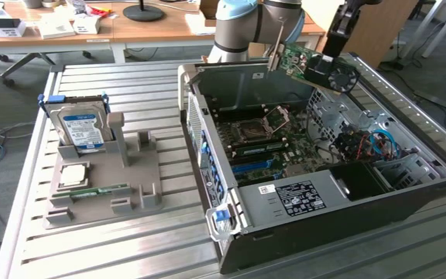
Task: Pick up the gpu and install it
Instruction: 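Insert the gpu into the slot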
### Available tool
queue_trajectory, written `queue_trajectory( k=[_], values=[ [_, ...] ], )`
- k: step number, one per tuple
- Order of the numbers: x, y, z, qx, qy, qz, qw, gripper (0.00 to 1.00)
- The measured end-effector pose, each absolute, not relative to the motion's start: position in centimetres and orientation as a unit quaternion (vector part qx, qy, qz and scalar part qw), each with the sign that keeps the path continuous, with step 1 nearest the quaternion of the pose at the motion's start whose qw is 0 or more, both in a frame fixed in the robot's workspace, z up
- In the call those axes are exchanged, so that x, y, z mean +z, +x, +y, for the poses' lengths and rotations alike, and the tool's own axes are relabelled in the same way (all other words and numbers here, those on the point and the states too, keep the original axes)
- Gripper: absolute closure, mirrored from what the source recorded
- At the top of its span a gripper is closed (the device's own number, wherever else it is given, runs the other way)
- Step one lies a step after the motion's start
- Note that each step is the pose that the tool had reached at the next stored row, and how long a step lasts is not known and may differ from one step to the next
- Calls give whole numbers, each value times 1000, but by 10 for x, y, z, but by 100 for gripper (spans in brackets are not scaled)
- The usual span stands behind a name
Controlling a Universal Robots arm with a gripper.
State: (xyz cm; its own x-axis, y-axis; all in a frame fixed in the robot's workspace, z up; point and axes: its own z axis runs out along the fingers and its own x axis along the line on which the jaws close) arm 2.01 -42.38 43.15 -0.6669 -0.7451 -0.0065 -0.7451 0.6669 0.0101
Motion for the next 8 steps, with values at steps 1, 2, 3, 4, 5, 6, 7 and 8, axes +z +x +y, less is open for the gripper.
queue_trajectory(
  k=[1,2,3,4,5,6,7,8],
  values=[
    [432,20,-424,6,-416,909,1,74],
    [431,20,-424,5,-424,905,1,74],
    [431,20,-424,5,-433,902,0,74],
    [431,20,-424,5,-441,898,0,74],
    [431,20,-424,5,-449,894,0,74],
    [431,20,-424,4,-457,889,0,74],
    [431,20,-424,4,-465,885,0,74],
    [431,20,-424,4,-473,881,-1,74]
  ],
)
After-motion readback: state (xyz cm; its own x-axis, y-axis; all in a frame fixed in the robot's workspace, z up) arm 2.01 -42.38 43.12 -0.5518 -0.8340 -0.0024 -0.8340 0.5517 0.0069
